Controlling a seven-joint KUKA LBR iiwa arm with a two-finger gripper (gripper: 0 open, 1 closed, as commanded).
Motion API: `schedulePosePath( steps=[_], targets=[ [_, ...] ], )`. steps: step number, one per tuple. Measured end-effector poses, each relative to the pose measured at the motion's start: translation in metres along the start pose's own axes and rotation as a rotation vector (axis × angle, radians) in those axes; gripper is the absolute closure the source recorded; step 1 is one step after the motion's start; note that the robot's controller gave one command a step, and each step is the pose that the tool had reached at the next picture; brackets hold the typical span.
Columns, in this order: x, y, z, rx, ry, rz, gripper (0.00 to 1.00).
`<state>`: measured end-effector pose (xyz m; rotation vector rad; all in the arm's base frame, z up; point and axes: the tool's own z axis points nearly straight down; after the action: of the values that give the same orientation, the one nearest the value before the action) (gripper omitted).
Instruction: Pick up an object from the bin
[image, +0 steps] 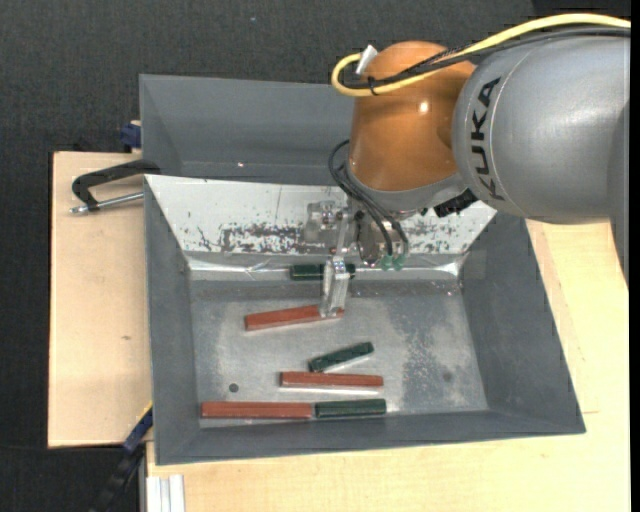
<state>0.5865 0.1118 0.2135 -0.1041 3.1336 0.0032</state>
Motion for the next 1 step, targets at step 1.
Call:
schedulePosePath(
  steps=[1],
  targets=[
    [0.0181, 0.0028, 0.0515, 0.000, -0.002, -0.047, 0.00]
  ],
)
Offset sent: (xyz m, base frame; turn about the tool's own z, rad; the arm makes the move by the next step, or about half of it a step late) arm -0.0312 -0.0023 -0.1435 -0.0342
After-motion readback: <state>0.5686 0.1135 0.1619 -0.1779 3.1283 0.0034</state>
